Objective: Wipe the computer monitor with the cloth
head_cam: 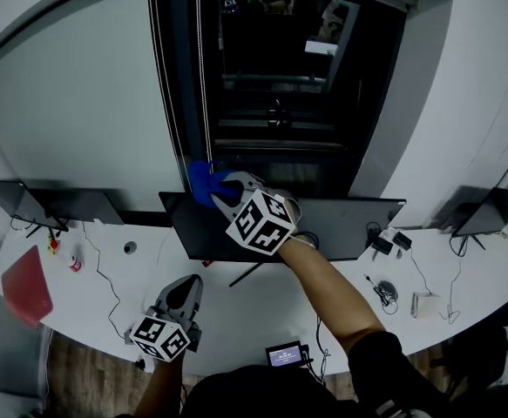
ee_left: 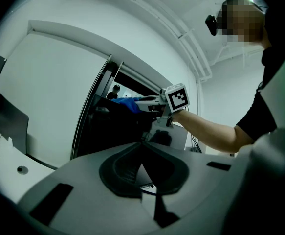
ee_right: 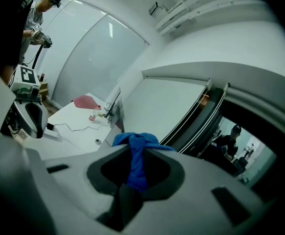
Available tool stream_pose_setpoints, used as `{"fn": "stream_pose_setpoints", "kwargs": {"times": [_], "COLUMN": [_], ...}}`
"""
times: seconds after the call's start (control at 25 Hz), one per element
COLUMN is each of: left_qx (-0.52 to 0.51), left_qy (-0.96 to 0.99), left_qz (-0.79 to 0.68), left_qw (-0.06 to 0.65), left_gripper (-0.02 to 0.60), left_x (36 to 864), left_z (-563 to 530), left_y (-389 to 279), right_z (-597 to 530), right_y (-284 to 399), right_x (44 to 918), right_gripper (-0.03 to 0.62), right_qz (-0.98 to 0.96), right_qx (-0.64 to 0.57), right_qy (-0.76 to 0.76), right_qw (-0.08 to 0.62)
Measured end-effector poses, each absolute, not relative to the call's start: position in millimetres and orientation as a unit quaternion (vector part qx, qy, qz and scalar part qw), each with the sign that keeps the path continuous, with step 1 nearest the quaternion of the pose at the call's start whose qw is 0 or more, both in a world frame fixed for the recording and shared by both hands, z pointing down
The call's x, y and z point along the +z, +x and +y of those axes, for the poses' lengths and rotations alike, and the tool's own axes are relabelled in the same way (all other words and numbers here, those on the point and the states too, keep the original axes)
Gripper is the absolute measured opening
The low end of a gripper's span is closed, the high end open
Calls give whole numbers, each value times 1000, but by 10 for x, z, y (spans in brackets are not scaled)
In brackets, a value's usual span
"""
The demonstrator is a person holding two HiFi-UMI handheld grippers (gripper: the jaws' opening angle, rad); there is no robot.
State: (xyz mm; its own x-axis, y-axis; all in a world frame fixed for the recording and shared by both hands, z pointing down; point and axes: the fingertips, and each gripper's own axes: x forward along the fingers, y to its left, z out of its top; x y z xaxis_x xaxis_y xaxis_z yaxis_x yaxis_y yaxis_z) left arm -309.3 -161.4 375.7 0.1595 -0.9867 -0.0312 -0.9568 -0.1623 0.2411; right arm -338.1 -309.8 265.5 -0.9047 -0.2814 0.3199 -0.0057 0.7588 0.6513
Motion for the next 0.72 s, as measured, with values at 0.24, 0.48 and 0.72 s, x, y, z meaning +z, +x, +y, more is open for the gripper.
{"fn": "stream_pose_setpoints", "kwargs": {"times": [0.24, 0.48, 0.72], "left_qx": [-83, -81, -80], "left_qy": [761, 760, 763], "left_qz": [-638, -640, -635], "left_qw": [82, 78, 83], "left_gripper": [-6, -6, -6], "left_x": [3762, 3742, 3780], "left_z": [-1705, -1773, -1854], "left_y": [-2977, -2893, -2726], "right_z": [-3203, -3299, -3409], "right_y": [-3155, -2895, -2659], "right_x": [2656, 2665, 2670], "right_gripper": [61, 61, 61], "right_qz": [-915, -915, -915], "right_qx": [-338, -335, -332], "right_qy": [83, 88, 95], "right_qw": [205, 207, 210]}}
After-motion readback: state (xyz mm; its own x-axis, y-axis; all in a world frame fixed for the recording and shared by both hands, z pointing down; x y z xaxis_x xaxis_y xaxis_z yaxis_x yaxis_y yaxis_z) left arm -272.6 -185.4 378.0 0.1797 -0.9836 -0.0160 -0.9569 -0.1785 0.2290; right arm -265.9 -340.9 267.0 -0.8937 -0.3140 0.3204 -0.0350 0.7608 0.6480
